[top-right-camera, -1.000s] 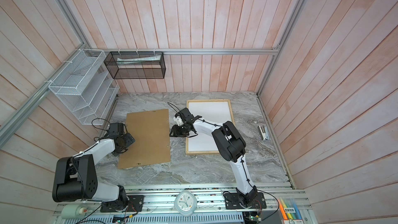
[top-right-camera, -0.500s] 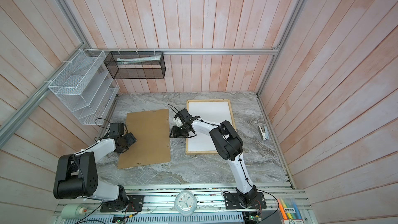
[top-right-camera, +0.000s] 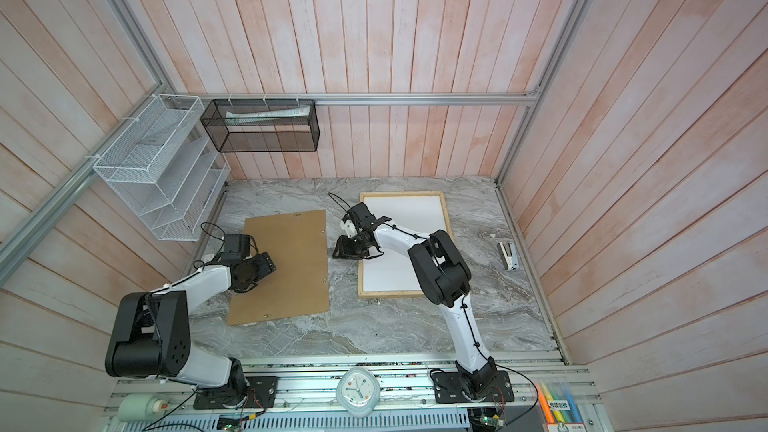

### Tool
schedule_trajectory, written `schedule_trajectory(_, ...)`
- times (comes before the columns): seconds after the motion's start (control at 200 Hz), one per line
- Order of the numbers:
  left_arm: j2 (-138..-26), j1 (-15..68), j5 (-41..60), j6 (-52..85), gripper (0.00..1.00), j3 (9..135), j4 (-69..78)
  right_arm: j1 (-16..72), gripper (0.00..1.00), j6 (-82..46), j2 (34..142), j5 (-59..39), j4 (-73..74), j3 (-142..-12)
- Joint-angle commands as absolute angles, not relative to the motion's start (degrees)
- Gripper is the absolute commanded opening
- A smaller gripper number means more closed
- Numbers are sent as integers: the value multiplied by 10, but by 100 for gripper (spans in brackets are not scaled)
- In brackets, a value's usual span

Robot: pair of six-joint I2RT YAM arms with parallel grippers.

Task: Put the photo into the frame

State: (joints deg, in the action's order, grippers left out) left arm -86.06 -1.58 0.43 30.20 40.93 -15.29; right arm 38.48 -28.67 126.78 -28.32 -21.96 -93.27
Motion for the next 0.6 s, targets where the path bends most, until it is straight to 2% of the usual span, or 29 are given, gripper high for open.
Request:
schedule_trajectory(0.0, -868, -11, -13, 315, 83, 414, -229, 387, 46, -277, 1287, -280, -238, -944)
schedule_trajectory(0.12, -860, -18, -50, 320, 85, 427, -254, 387, 46, -281, 1284, -288, -221, -934)
schedule_trajectory(0.295, -862, -51, -34, 311, 88, 442, -245, 389, 45, -282, 1278, -308, -195, -917)
schedule_trajectory(0.595, -931, -69, -85, 287, 89, 531, -275, 396, 46, -283, 1258, -322, -155, -859)
